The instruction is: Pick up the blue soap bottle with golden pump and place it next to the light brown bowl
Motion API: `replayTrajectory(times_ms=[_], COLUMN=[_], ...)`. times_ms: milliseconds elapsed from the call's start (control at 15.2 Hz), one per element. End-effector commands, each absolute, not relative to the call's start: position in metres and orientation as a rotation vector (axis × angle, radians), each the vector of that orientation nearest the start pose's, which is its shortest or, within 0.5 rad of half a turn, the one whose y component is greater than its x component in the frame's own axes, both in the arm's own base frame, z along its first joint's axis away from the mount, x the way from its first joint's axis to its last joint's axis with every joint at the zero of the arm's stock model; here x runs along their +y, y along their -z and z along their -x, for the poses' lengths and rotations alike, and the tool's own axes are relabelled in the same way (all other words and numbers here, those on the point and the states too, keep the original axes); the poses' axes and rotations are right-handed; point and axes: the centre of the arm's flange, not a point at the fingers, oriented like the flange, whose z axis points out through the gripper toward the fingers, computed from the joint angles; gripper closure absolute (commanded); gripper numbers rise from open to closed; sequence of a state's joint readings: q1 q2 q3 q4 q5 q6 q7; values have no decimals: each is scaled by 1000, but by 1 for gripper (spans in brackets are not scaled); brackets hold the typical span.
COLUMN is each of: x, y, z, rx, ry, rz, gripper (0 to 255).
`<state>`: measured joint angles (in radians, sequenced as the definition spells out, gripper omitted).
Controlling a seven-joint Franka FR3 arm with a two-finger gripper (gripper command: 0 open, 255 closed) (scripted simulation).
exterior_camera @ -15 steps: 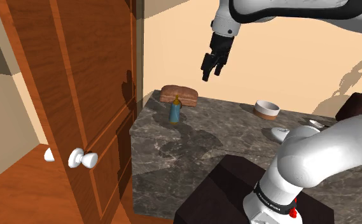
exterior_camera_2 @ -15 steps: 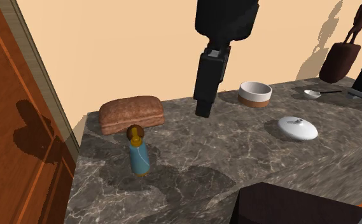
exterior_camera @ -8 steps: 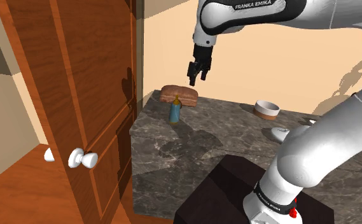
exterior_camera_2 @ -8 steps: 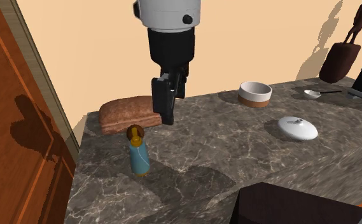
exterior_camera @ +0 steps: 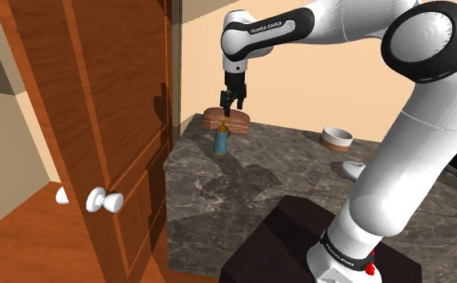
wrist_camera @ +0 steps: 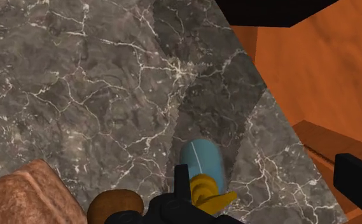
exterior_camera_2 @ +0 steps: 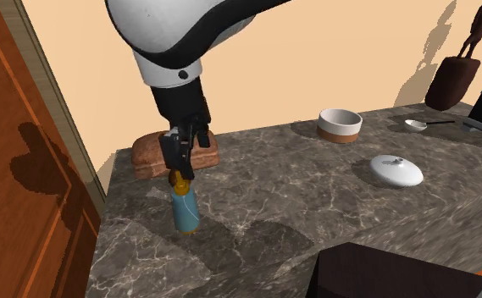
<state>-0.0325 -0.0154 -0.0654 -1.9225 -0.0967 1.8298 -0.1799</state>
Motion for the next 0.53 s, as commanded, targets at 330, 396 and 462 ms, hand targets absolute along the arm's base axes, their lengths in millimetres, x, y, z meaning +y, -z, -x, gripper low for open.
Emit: replayTrajectory(times_ms=[330,396,462], x=[-74,-76,-78], y=[-419,-409,-398], z=[-619,-629,-640], rx=[-248,-258,-267], ry=[-290,-310,-331], rz=[3198,3195,3192], gripper=[0,0,0])
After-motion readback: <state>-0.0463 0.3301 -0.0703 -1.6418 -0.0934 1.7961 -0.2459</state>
